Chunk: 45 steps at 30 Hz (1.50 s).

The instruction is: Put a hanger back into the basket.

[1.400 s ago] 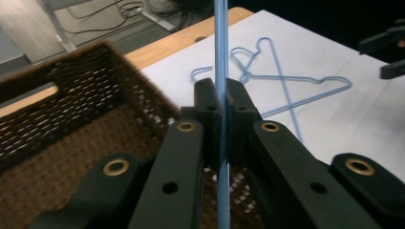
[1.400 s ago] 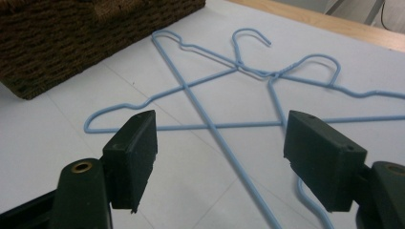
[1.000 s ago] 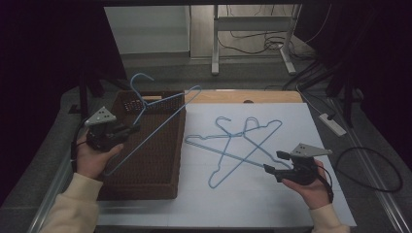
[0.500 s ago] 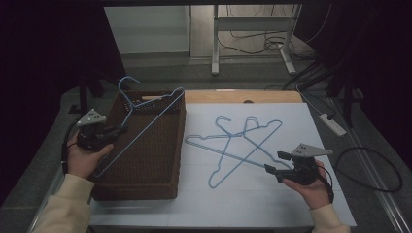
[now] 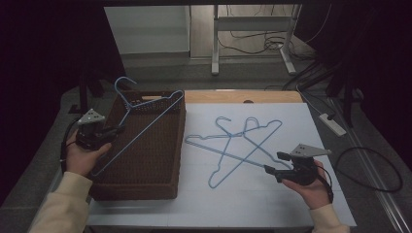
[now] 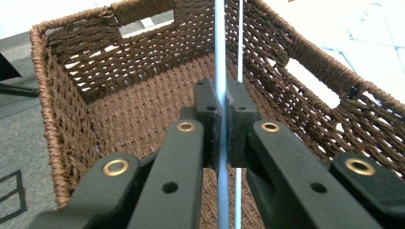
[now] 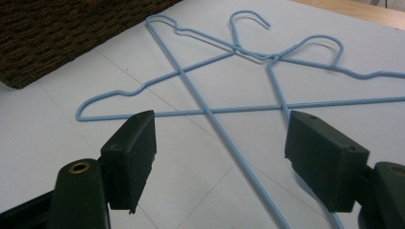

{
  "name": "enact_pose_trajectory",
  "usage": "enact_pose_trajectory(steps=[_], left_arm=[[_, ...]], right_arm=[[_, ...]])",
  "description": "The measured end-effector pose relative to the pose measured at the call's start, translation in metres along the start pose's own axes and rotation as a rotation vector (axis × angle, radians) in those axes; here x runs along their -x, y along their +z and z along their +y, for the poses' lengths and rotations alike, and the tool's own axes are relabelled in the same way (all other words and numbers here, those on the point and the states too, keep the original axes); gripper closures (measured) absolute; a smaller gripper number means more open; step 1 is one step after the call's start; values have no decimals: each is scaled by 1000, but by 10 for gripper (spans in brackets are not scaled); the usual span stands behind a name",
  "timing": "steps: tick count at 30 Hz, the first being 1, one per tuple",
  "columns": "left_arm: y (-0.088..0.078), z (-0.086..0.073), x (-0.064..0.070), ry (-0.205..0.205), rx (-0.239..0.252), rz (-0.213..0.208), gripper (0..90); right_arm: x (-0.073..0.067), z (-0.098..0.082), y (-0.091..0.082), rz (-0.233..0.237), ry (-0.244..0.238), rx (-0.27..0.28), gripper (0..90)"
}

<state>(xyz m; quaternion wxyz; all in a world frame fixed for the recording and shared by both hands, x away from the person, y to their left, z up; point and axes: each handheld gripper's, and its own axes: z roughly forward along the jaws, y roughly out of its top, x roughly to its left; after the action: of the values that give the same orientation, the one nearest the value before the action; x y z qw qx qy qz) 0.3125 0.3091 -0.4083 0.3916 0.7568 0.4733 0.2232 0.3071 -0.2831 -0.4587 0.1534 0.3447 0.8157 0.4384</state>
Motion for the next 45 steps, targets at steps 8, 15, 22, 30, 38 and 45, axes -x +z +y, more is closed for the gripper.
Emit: enact_pose_trajectory(steps=[8,15,22,30,38,45], left_arm=[[5,-8,-7,-12,-30,13,862],[20,-11,-12,-17,-74,12,862],[33,-10,-10,9,-119,9,861],[49,-9,-14,24,-203,29,860],[62,-9,-17,40,-283,112,859],[71,-11,-20,21,-355,153,855]], right_arm=[[0,0,0,0,-1,-2,271],[0,0,1,-1,0,-4,271],[0,-1,1,1,1,-7,270],[1,-1,1,-5,3,-8,271],[1,-1,1,-9,3,-10,271],[1,-2,2,-10,2,-13,271]])
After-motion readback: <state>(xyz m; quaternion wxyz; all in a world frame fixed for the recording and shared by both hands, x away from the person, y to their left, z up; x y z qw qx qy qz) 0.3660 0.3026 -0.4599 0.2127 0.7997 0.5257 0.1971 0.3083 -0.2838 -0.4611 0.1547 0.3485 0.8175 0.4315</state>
